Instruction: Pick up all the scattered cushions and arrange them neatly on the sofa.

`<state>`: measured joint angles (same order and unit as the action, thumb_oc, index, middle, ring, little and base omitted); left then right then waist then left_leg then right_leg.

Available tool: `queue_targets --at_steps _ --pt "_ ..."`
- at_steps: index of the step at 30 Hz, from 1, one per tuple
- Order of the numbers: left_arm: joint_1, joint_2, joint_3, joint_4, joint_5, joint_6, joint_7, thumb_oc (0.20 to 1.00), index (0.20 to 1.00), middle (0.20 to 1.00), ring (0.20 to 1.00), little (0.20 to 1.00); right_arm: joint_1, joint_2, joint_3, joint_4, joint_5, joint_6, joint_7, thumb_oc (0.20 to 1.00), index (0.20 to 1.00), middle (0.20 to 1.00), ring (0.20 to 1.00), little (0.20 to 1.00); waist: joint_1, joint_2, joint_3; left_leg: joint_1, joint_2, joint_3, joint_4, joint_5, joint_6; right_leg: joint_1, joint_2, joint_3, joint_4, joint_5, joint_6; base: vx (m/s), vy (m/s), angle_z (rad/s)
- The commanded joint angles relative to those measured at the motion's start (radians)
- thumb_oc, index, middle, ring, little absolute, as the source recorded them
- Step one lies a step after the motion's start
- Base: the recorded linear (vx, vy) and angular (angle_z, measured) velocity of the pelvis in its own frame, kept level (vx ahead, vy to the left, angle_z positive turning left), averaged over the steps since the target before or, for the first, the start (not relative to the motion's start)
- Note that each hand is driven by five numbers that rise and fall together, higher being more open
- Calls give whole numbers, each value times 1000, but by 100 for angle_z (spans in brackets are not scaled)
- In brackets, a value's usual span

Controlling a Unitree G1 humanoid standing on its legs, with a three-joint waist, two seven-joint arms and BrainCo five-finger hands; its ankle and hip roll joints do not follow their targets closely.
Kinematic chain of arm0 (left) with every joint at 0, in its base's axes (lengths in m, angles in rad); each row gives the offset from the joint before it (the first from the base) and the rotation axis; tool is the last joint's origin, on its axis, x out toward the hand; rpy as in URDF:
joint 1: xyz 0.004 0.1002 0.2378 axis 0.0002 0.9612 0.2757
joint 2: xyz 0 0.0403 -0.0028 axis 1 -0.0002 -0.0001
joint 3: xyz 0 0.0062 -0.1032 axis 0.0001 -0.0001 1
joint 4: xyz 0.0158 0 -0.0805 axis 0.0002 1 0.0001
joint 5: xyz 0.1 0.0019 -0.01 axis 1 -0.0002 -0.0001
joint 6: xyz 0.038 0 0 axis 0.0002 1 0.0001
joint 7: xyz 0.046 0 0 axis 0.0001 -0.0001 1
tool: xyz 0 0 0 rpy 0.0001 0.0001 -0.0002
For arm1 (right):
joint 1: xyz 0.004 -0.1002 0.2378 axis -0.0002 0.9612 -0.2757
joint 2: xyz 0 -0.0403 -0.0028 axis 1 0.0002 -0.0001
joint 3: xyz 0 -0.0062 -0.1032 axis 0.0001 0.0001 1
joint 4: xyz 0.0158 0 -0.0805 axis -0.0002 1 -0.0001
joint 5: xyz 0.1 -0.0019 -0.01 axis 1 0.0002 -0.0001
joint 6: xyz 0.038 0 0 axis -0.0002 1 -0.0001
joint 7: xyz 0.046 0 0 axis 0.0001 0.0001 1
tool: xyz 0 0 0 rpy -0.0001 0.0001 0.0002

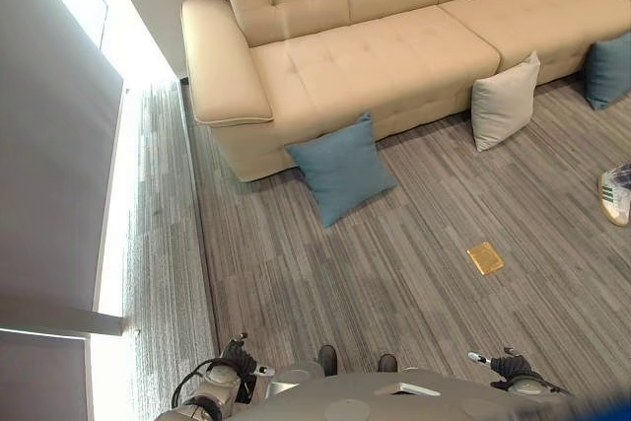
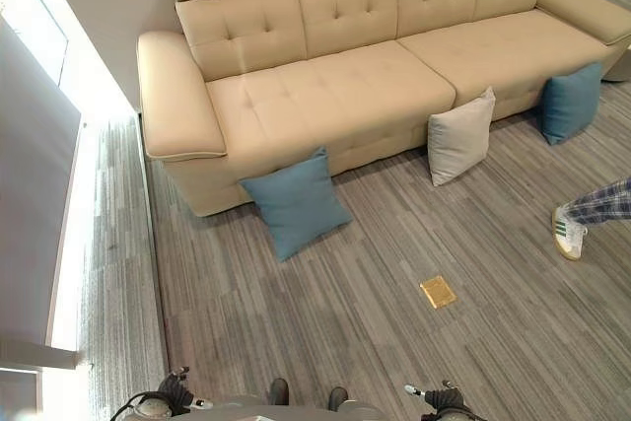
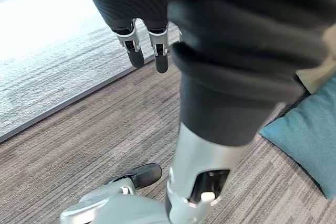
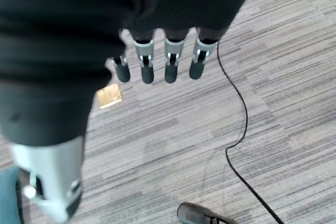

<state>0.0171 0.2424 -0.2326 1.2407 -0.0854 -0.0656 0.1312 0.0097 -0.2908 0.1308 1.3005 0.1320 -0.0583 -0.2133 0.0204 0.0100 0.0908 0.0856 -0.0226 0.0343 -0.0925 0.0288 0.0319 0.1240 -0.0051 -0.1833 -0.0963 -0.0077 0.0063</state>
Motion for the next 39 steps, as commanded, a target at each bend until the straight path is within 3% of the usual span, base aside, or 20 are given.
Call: queue_targets --at_steps 1,10,16,20,23,26,31,33,35,36,39 --pt "-74 -11 16 70 38 -6 24 1000 1000 1000 1000 1000 -28 -10 36 25 -28 -7 -26 1000 1000 1000 1000 1000 28 -35 11 19 7 -33 5 -88 -56 7 -76 -11 9 -3 125 0 0 0" --pt "-68 -21 12 75 51 3 27 1000 1000 1000 1000 1000 -34 1 52 23 -40 1 -27 1000 1000 1000 1000 1000 30 -37 15 24 4 -37 5 -94 -51 9 -77 -10 9 -4 126 3 0 3" --pt "-83 -19 -3 63 59 8 28 1000 1000 1000 1000 1000 -45 7 66 17 -52 14 -22 1000 1000 1000 1000 1000 38 -45 29 12 -5 -36 5 -96 -29 -10 -83 13 13 8 131 -4 36 -5" --pt "-109 -5 -8 48 53 5 29 1000 1000 1000 1000 1000 -70 2 78 10 -62 24 -19 1000 1000 1000 1000 1000 55 -55 62 -85 -28 -47 106 -125 5 -125 -113 37 154 3 139 -100 85 -19" --pt "-125 1 -20 39 55 4 29 1000 1000 1000 1000 1000 -92 -3 87 -4 -64 24 -16 1000 1000 1000 1000 1000 37 -42 92 -106 -34 -69 145 -132 28 -220 -112 59 327 5 147 -22 95 -4" --pt "-123 -1 -21 39 55 2 30 1000 1000 1000 1000 1000 -94 -3 93 -8 -65 22 -15 1000 1000 1000 1000 1000 31 -33 95 -82 -40 -86 136 -140 32 -252 -97 76 351 -3 136 100 41 6" --pt "-121 -7 -18 42 50 -1 30 1000 1000 1000 1000 1000 -90 -4 110 -17 -75 25 -16 1000 1000 1000 1000 1000 22 -33 96 -14 -41 -108 79 -142 21 -287 -66 69 248 28 122 164 -81 6" --pt "-120 -17 -13 45 46 -9 28 1000 1000 1000 1000 1000 -75 -6 112 -13 -80 16 -17 1000 1000 1000 1000 1000 17 -43 81 0 -32 -139 71 -145 -10 -240 -60 69 164 30 110 294 -329 67" --pt "-130 -27 -22 45 40 -10 25 1000 1000 1000 1000 1000 -73 -8 101 -14 -65 4 -20 1000 1000 1000 1000 1000 7 -48 81 -26 -12 -147 112 -148 -47 -209 -56 46 138 13 94 195 -361 93" --pt "-140 -32 -38 41 43 -8 23 1000 1000 1000 1000 1000 -69 -8 97 -12 -43 -4 -24 1000 1000 1000 1000 1000 -2 -59 89 -69 11 -127 188 -151 -69 -174 -43 33 109 -2 69 83 -263 74" --pt "-142 -38 -47 38 38 -7 20 1000 1000 1000 1000 1000 -71 -9 97 -21 -23 -14 -23 1000 1000 1000 1000 1000 -10 -70 101 -120 11 -101 306 -142 -80 -116 -37 20 66 -9 52 116 -227 90"
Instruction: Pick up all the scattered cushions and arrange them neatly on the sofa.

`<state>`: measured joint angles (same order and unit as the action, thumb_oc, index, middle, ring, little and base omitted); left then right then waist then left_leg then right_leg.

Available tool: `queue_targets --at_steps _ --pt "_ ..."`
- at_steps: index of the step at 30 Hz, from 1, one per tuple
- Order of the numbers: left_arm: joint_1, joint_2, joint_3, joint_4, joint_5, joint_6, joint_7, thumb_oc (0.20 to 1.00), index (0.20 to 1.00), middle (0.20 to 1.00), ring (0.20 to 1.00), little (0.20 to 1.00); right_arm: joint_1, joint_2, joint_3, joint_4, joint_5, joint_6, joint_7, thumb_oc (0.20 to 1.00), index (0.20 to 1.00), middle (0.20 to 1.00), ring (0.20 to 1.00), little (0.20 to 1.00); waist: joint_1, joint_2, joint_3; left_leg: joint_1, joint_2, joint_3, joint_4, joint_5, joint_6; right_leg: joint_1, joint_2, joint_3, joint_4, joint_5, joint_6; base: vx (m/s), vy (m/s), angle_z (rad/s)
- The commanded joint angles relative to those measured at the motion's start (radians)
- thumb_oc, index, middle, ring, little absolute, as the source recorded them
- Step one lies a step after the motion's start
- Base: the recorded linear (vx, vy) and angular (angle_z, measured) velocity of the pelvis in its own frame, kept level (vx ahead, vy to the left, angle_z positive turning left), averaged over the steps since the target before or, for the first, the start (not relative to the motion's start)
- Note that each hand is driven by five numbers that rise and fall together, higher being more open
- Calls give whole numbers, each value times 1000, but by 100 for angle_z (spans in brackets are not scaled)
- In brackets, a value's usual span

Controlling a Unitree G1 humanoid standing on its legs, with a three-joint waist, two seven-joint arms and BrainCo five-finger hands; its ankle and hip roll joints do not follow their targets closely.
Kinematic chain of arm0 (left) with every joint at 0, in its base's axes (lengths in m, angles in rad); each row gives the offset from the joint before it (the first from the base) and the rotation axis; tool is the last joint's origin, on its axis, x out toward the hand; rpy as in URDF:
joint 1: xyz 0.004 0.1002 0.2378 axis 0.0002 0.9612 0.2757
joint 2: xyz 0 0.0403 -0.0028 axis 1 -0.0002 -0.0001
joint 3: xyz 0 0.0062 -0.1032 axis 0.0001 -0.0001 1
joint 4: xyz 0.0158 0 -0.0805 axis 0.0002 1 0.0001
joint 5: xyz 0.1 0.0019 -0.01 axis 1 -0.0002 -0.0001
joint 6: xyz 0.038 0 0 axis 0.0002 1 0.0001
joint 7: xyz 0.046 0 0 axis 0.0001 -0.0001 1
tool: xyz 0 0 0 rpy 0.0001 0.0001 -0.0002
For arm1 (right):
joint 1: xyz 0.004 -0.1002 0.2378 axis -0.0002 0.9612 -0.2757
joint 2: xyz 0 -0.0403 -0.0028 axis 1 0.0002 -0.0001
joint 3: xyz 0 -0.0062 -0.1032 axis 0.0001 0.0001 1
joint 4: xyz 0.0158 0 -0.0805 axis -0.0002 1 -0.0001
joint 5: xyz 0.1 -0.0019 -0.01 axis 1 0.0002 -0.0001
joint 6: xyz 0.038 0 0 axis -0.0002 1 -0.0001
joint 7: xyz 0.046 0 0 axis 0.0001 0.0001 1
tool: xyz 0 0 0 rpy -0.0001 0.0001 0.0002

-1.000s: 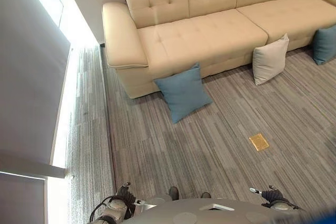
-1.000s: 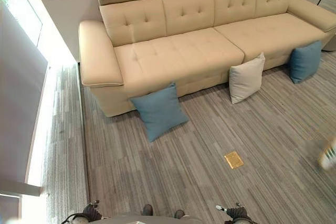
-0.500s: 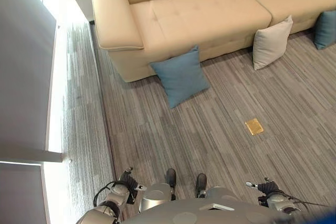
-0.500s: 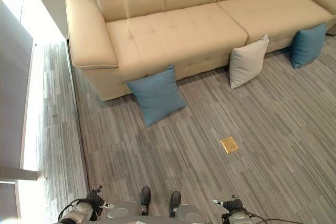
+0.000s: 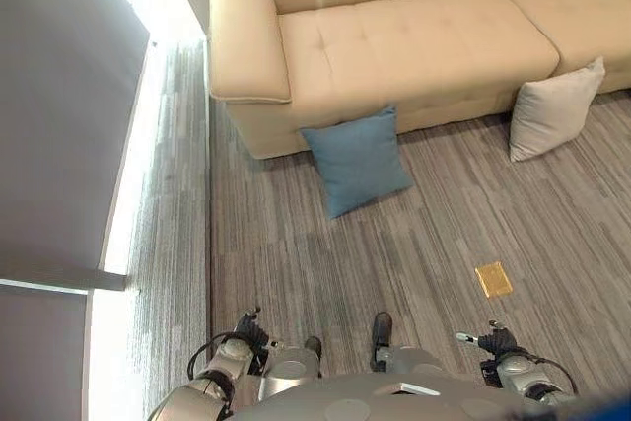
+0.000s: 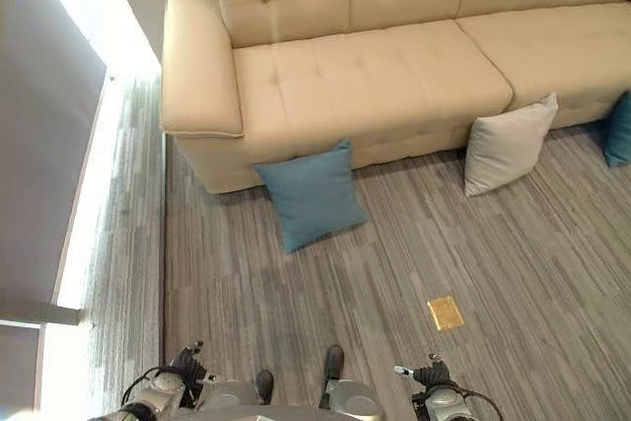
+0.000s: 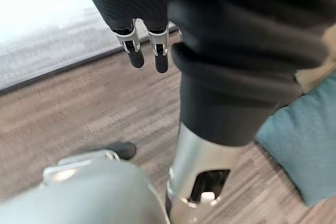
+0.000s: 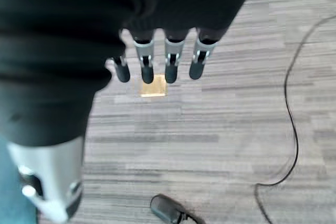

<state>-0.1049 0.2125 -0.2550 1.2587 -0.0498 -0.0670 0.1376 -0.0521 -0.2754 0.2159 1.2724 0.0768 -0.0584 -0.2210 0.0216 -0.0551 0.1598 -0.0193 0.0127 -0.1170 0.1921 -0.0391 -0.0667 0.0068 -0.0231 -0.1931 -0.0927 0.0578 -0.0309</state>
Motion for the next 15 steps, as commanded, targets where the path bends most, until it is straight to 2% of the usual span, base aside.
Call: queue_targets --at_steps 1,4,7,8,11,14,15 --pt "-22 -9 -25 18 -1 -6 12 1000 1000 1000 1000 1000 -11 -25 13 8 34 -12 -14 1000 1000 1000 1000 1000 -12 -5 35 -33 -21 66 42 -72 19 8 -21 23 58 -78 88 80 -87 20" --pt "-21 -14 -32 18 4 -2 8 1000 1000 1000 1000 1000 -10 -28 11 12 41 -11 -9 1000 1000 1000 1000 1000 -11 -3 30 -63 -31 106 -1 -71 31 31 -24 6 43 -89 91 85 -11 20" --pt "-20 -11 -35 16 11 -3 6 1000 1000 1000 1000 1000 -10 -27 12 12 45 -8 -13 1000 1000 1000 1000 1000 -4 -4 29 -145 -46 171 -27 -19 39 47 -17 -4 35 -99 94 117 29 42" --pt "-6 -7 -21 23 13 1 5 1000 1000 1000 1000 1000 -10 -18 15 18 36 -3 -8 1000 1000 1000 1000 1000 8 1 17 -128 -51 175 -63 -9 41 63 -4 9 39 -111 97 231 85 17" --pt "12 1 -13 34 21 8 5 1000 1000 1000 1000 1000 -4 -10 15 12 29 0 -7 1000 1000 1000 1000 1000 10 2 -2 -81 -53 173 -102 -13 53 75 -13 17 61 -121 104 216 115 -25" --pt "19 8 -3 37 27 9 -1 1000 1000 1000 1000 1000 -7 -4 13 1 14 5 3 1000 1000 1000 1000 1000 19 10 -15 -45 -61 184 -134 -26 81 52 -39 29 162 -136 126 132 170 -29" --pt "15 15 -3 31 27 8 -3 1000 1000 1000 1000 1000 -15 -3 16 -4 11 7 6 1000 1000 1000 1000 1000 18 20 -7 -32 -59 182 -142 -30 96 -2 -47 35 271 -130 146 50 124 -39"
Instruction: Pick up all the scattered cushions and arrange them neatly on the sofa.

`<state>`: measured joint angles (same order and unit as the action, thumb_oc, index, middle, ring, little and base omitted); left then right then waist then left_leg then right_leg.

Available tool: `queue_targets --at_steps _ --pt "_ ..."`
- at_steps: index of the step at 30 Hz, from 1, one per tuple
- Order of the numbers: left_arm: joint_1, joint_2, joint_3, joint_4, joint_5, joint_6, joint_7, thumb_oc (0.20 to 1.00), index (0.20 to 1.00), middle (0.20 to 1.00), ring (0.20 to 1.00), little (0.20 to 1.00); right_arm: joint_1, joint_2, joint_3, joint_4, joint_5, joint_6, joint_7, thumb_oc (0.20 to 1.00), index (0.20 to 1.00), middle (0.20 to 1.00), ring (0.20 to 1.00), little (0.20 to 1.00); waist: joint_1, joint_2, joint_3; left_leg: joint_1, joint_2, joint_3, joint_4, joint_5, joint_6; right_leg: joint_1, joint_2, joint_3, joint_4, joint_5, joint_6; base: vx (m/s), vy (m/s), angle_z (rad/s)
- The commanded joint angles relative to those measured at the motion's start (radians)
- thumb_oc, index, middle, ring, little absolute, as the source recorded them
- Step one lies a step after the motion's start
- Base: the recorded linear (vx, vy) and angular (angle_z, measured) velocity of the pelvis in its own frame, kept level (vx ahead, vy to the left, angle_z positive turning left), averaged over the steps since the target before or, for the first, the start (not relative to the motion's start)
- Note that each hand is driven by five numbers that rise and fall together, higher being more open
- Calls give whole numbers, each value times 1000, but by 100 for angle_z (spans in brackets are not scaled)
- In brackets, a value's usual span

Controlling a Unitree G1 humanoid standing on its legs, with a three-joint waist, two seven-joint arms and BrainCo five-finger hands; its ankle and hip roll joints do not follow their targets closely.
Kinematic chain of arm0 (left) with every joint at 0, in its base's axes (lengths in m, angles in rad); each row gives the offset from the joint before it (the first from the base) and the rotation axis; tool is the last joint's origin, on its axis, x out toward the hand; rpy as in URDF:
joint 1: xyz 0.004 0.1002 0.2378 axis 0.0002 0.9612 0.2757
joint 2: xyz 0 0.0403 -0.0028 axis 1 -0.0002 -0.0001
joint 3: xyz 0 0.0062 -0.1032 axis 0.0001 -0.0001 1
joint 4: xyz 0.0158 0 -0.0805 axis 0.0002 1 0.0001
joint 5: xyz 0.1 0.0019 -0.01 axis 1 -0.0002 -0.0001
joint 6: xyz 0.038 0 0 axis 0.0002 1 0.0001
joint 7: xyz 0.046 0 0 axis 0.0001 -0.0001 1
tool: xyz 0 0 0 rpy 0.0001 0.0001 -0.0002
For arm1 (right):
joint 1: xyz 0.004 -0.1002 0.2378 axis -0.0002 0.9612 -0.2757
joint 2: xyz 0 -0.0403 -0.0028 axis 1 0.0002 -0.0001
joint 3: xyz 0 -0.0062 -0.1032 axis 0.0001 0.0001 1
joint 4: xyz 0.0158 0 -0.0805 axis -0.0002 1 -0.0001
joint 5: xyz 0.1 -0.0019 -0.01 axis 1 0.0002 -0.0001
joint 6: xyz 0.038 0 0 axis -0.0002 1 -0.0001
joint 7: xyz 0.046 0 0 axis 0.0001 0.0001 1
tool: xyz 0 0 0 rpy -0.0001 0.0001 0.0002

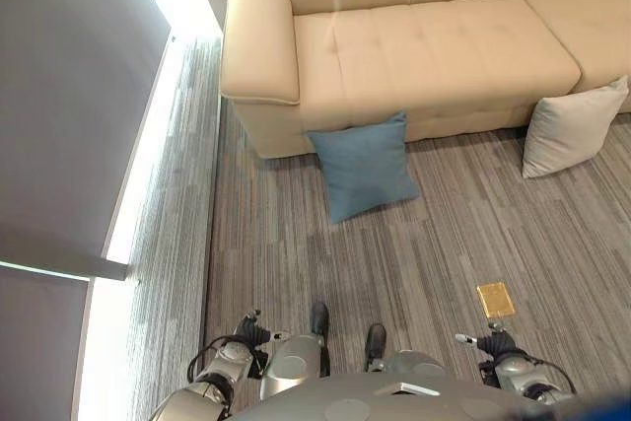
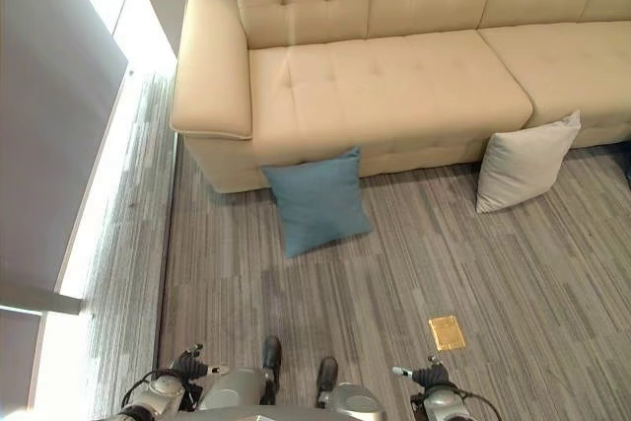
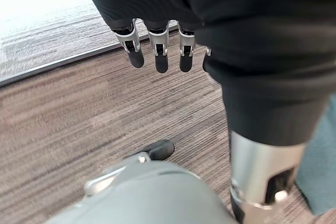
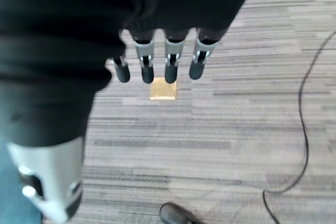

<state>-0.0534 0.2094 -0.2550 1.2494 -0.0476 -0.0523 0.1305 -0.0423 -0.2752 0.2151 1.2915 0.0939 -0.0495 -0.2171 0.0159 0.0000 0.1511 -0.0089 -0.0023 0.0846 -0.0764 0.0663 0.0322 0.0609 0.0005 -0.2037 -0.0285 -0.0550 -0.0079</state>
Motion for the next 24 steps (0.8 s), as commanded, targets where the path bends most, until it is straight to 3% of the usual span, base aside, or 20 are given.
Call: queue_targets --at_steps 1,3,7,10,13,16,17,18,20,22,24 --pt "-37 18 -3 41 25 -7 4 1000 1000 1000 1000 1000 -26 -4 17 -23 -6 -2 2 1000 1000 1000 1000 1000 24 -35 1 -44 -44 -19 127 -135 -3 -59 -72 46 211 -19 124 57 139 -21" --pt "-40 25 1 33 21 -9 5 1000 1000 1000 1000 1000 -33 -5 13 -30 -7 -2 5 1000 1000 1000 1000 1000 20 -18 12 -26 -41 -25 123 -143 12 -128 -88 48 322 -2 144 94 78 0" --pt "-41 27 0 38 27 -10 6 1000 1000 1000 1000 1000 -43 -13 14 -34 -20 -1 -2 1000 1000 1000 1000 1000 21 -6 10 34 -39 -32 85 -161 7 -156 -131 -21 194 37 128 152 -62 -11" --pt "-36 26 7 50 26 -14 6 1000 1000 1000 1000 1000 -47 -15 18 -36 -32 4 -3 1000 1000 1000 1000 1000 13 -8 19 67 -34 -41 84 -177 -2 -188 -148 -40 112 90 143 147 -110 -21" --pt "-29 28 14 57 36 -14 7 1000 1000 1000 1000 1000 -45 -22 18 -36 -40 5 0 1000 1000 1000 1000 1000 5 -19 17 89 -32 -44 82 -188 -10 -181 -148 -37 86 109 150 143 -154 -5" --pt "-24 22 16 63 35 -14 5 1000 1000 1000 1000 1000 -36 -20 17 -31 -30 -2 0 1000 1000 1000 1000 1000 2 -27 -1 100 -6 -53 97 -198 -42 -141 -127 -33 61 95 130 192 -326 7" --pt "-27 11 10 57 25 -16 4 1000 1000 1000 1000 1000 -34 -21 15 -28 -11 -10 -1 1000 1000 1000 1000 1000 2 -33 6 65 15 -61 197 -181 -76 -96 -104 -27 34 75 107 109 -318 10" --pt "-28 11 10 58 25 -16 4 1000 1000 1000 1000 1000 -35 -21 15 -28 -11 -10 -1 1000 1000 1000 1000 1000 1 -32 7 63 16 -62 202 -183 -77 -96 -104 -28 34 76 107 43 -306 17" --pt "-41 4 5 49 10 -15 3 1000 1000 1000 1000 1000 -42 -27 14 -28 1 -11 -5 1000 1000 1000 1000 1000 6 -44 31 -28 25 -65 359 -137 -97 -75 -102 -28 19 70 87 -13 -193 9" --pt "-44 2 4 41 -4 -17 5 1000 1000 1000 1000 1000 -43 -29 13 -23 7 -10 -6 1000 1000 1000 1000 1000 9 -52 37 -65 33 -61 417 -115 -99 -48 -93 -33 -3 57 70 86 -182 7" --pt "-42 -6 -5 41 -7 -19 1 1000 1000 1000 1000 1000 -38 -35 11 -17 15 -13 -5 1000 1000 1000 1000 1000 15 -56 36 -109 2 -54 377 -149 -78 -18 -86 -32 -32 47 73 156 -124 11"
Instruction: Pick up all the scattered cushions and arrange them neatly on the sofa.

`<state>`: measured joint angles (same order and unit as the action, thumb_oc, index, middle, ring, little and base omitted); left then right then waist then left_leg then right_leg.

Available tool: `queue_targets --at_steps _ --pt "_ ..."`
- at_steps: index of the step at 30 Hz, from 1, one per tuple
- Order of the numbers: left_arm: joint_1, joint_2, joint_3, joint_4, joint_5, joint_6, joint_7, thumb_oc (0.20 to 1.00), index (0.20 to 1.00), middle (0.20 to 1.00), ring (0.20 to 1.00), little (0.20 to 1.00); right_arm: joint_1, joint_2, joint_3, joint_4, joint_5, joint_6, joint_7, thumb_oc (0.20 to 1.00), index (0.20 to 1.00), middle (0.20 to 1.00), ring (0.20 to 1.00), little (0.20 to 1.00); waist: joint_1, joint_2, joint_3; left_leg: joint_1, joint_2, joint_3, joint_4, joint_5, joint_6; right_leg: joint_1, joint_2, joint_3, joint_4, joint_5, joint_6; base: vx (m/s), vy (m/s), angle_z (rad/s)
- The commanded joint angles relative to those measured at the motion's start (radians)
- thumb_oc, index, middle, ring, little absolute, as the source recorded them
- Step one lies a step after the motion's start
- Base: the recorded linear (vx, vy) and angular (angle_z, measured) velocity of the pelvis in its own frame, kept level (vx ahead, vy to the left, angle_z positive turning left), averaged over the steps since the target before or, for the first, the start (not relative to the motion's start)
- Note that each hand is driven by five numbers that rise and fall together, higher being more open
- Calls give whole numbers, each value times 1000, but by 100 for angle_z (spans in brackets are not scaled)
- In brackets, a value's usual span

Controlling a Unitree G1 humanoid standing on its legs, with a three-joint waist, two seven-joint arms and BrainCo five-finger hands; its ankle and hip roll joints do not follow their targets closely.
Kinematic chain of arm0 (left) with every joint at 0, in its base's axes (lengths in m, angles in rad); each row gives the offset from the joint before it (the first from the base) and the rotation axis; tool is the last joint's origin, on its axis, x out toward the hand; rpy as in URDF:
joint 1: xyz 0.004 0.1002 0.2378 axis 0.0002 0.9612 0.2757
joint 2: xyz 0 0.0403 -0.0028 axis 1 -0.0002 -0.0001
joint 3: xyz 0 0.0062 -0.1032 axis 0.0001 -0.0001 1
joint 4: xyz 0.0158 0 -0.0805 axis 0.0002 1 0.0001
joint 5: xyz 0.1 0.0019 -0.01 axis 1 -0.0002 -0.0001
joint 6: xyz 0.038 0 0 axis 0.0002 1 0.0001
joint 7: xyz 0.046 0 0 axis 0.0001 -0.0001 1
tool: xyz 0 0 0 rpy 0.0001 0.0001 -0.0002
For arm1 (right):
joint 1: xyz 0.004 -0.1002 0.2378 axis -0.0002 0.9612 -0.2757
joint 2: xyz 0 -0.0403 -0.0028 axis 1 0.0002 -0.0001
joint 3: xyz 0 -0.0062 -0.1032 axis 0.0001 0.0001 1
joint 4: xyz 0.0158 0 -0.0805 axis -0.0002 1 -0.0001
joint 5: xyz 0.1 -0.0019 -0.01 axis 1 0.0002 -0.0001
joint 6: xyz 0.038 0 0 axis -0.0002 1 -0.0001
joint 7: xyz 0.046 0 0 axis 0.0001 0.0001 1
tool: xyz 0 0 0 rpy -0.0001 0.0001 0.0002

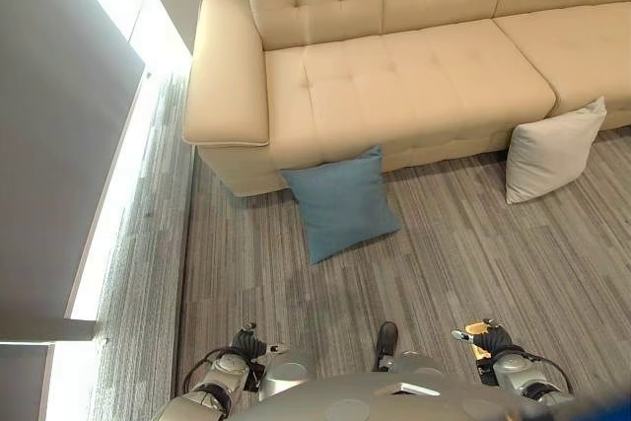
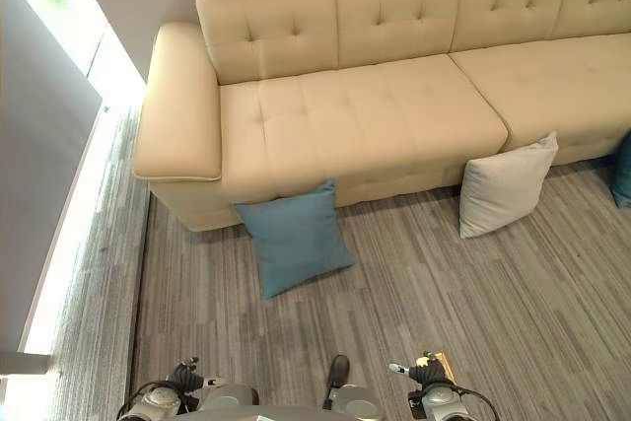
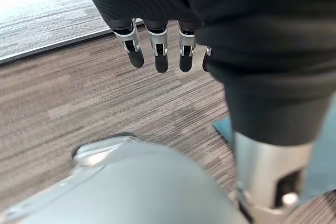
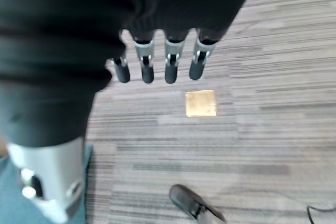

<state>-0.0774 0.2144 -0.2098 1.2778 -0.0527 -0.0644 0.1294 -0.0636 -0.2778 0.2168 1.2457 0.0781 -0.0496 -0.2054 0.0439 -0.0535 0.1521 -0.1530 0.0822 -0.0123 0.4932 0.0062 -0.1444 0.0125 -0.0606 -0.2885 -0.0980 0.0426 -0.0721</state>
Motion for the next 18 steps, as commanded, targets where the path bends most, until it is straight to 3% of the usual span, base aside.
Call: queue_targets --at_steps 1,4,5,6,9,14,18 --pt "-17 -13 -52 16 1 -5 1 1000 1000 1000 1000 1000 -14 -35 9 31 31 -13 -16 1000 1000 1000 1000 1000 -12 -4 33 24 -90 55 -223 -92 103 40 -22 48 29 -53 141 100 -51 14" --pt "-17 -11 -56 19 8 -2 2 1000 1000 1000 1000 1000 -9 -35 9 34 38 -12 -18 1000 1000 1000 1000 1000 -8 4 30 -7 -100 90 -309 -46 109 58 -4 42 16 -65 146 148 -31 11" --pt "-18 -9 -58 18 13 -1 4 1000 1000 1000 1000 1000 -8 -34 9 33 44 -11 -22 1000 1000 1000 1000 1000 -1 15 29 -40 -99 122 -366 9 101 75 17 43 13 -81 144 134 -4 14" --pt "-18 -8 -58 17 13 -1 4 1000 1000 1000 1000 1000 -7 -34 9 34 46 -9 -24 1000 1000 1000 1000 1000 3 17 31 -52 -97 135 -371 22 97 82 24 46 12 -88 142 188 11 17" --pt "-5 -3 -44 13 6 2 5 1000 1000 1000 1000 1000 2 -27 17 40 35 -5 -21 1000 1000 1000 1000 1000 13 20 17 -17 -100 134 -396 14 112 108 36 57 24 -114 136 200 49 -6" --pt "7 4 -27 20 8 4 0 1000 1000 1000 1000 1000 9 -13 19 44 15 -3 -8 1000 1000 1000 1000 1000 28 10 -20 55 -125 123 -444 -13 141 124 15 59 99 -148 153 223 98 -15" --pt "-2 24 -23 5 6 8 -4 1000 1000 1000 1000 1000 -15 -12 23 21 8 2 3 1000 1000 1000 1000 1000 24 23 -6 102 -135 94 -456 -42 180 9 -21 83 367 -122 197 109 132 5"
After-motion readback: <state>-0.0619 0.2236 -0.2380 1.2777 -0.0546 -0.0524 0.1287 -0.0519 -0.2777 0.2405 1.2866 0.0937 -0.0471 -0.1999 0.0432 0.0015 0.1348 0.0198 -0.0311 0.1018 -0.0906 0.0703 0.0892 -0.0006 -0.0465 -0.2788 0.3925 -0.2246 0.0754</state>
